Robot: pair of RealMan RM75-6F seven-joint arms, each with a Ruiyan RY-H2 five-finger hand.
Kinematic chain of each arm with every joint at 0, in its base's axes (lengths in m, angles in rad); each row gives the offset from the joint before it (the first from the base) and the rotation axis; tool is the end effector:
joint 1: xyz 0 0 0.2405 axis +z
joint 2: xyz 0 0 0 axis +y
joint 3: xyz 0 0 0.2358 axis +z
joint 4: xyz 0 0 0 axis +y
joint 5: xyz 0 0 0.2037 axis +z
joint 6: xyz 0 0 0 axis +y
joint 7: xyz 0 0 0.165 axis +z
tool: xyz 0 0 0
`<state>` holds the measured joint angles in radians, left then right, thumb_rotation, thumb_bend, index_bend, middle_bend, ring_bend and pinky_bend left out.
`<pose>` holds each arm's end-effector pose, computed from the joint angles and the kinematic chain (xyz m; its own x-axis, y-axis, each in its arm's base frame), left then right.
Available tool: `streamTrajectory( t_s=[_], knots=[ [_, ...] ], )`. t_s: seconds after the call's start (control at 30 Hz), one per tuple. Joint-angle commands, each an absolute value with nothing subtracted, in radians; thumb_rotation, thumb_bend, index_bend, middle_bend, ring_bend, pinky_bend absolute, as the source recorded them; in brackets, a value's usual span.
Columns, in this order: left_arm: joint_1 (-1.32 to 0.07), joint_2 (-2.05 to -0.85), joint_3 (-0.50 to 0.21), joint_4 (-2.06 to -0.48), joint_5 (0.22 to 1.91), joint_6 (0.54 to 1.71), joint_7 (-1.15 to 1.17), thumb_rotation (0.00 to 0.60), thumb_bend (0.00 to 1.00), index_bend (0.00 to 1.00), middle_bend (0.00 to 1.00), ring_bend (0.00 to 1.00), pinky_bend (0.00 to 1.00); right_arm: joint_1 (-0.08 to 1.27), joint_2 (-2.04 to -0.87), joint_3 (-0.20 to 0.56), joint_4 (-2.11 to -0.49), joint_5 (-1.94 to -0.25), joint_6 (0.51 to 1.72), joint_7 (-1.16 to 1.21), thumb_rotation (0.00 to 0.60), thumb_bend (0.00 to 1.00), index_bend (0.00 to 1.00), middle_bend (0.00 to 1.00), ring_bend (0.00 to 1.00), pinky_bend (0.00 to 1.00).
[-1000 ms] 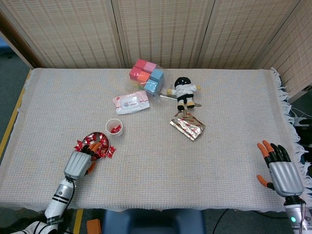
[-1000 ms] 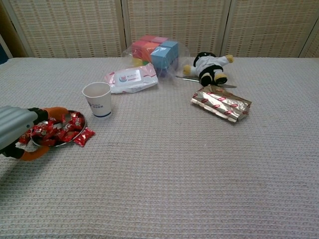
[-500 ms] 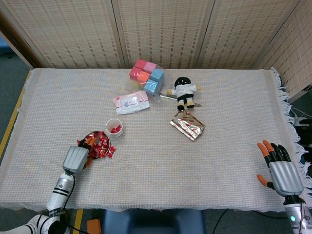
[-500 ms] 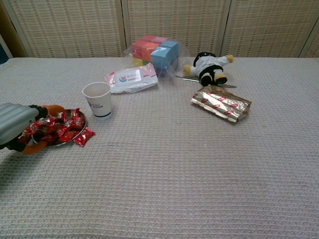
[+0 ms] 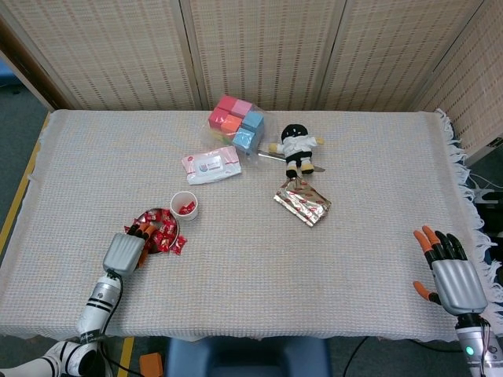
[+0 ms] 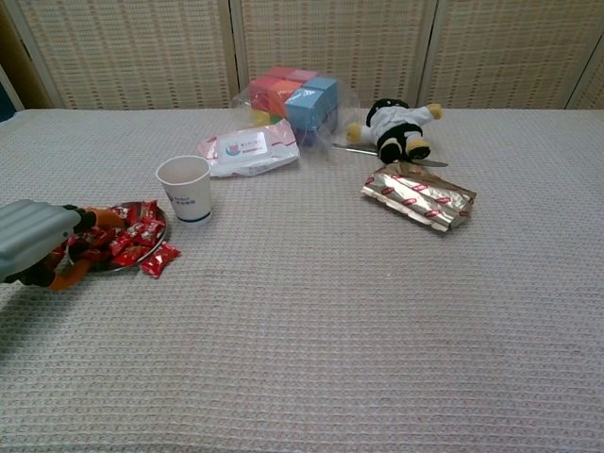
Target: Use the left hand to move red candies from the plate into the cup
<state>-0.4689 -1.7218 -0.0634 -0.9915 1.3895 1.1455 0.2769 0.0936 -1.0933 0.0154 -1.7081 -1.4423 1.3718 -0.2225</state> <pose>-0.2592 0.3118 -0.0213 0.6616 0.1123 0.7414 0.7406 -0.2529 -0.6225 -0.2900 -0.1920 0.1352 0.5204 -0.1565 0.8394 -0.8496 0.0036 0.5274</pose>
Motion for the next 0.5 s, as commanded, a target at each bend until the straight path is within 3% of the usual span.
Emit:
streamTrajectory(
  t_s=[0.03,0.23,0.5],
  knots=[
    [-0.472,-1.728,-0.065,-0.982,1.392,1.148,0.289,0.6,0.38,0.23,0.21,0.25,1.0,0.093,-1.093,0.016,-1.708,-1.442,1.374,-0.222,0.6,0.14,0.0,0.0,0.0,0.06],
    [-0.475,-1.735,-0.064,-0.978,1.399,1.154,0.311,0.6,0.38,0.29,0.28,0.34,1.0,0.094,-1.092,0.015,-1.709,-1.442,1.371,-0.22,0.6,0.14,0.0,0.0,0.0,0.06],
    [-0.473,-1.738,-0.063,-0.977,1.401,1.157,0.321,0.6,0.38,0.32,0.32,0.39,1.0,0.094,-1.091,0.015,-1.709,-1.443,1.371,-0.22,0.6,0.14,0.0,0.0,0.0,0.07]
  ],
)
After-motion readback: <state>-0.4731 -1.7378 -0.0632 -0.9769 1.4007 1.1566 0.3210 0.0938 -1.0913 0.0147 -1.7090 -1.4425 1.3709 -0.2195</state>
